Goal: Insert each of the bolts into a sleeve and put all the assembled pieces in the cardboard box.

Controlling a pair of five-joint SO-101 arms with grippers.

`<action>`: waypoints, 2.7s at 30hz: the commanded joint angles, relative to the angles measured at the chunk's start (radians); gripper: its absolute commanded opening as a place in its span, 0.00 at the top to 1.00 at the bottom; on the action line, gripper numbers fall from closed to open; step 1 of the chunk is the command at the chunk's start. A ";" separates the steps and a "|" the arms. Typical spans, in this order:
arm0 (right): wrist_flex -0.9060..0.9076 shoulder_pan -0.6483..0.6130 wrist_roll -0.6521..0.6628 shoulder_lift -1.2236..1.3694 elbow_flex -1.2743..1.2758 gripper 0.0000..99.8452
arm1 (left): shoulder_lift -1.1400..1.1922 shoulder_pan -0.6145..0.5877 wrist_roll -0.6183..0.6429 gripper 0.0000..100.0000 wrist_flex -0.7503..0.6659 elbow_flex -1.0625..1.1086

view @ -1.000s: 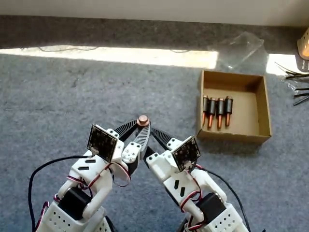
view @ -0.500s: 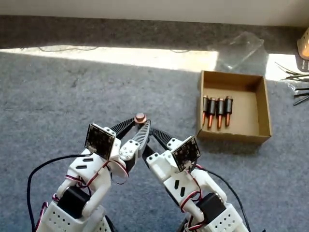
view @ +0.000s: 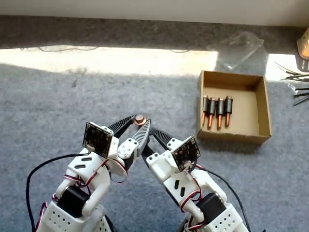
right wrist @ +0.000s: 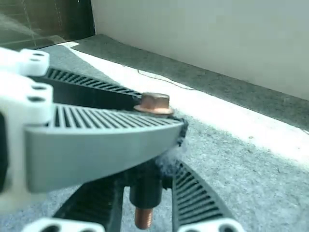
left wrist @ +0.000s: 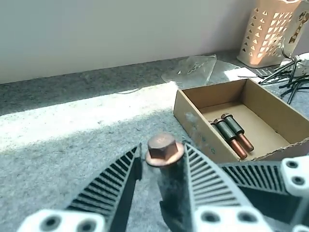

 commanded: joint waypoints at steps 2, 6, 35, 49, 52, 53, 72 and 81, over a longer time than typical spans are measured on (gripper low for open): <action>-0.007 -0.005 0.002 -0.015 0.111 1.00 | 0.001 0.010 -0.008 0.87 0.002 -0.004; -0.007 -0.005 0.002 -0.015 0.110 1.00 | 0.001 0.085 -0.081 0.87 0.002 -0.008; -0.007 -0.005 0.002 -0.015 0.110 1.00 | -0.001 -0.045 -0.232 0.87 0.002 -0.246; -0.007 -0.004 0.002 -0.015 0.108 1.00 | -0.001 -0.507 -0.233 0.87 0.003 -0.205; -0.007 -0.004 0.002 -0.015 0.108 1.00 | -0.001 -0.547 -0.232 0.87 0.003 -0.166; -0.007 -0.004 0.002 -0.015 0.108 1.00 | -0.001 -0.550 -0.232 0.88 0.006 -0.159; -0.007 0.056 0.002 -0.015 0.104 1.00 | -0.163 -0.545 -0.232 0.99 0.302 -0.162; -0.027 0.211 0.000 -0.015 0.102 1.00 | -0.163 -0.545 -0.232 0.99 0.305 0.097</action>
